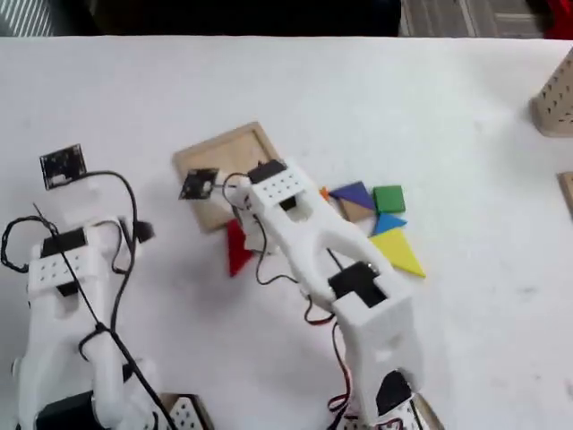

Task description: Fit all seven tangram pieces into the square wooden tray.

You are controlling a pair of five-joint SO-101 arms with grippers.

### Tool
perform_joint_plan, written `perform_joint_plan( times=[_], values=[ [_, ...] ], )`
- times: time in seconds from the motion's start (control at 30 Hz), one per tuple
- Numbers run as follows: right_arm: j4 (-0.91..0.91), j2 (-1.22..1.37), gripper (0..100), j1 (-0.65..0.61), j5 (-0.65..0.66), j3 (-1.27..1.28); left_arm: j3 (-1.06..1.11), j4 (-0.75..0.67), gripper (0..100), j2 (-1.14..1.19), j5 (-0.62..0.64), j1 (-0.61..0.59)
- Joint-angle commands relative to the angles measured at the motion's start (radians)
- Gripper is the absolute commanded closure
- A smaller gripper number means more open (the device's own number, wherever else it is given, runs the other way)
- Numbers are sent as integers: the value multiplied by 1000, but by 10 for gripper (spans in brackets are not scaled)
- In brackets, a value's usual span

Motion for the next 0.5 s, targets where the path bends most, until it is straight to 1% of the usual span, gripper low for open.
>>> perform_joint_plan(
  times=[0.0, 0.13, 0.17, 0.23, 0.33, 0.4, 0.47],
  values=[
    [7, -2, 758, -15, 48, -43, -31, -23, 710, -1, -11, 10],
    [18, -4, 759, -24, 58, -38, -29, -23, 710, -2, -11, 10],
    [45, -4, 772, -31, 60, -38, -29, -23, 710, -2, -11, 10],
    [104, -5, 831, -65, 69, -38, -29, -23, 710, -2, -11, 10],
    [193, -4, 930, -131, 117, -37, -29, -23, 710, -2, -11, 10],
    [222, -5, 949, -156, 107, -23, -29, -23, 710, -2, -11, 10],
    [199, -19, 950, -162, 75, 23, -29, -23, 710, -2, -11, 10]
  ],
)
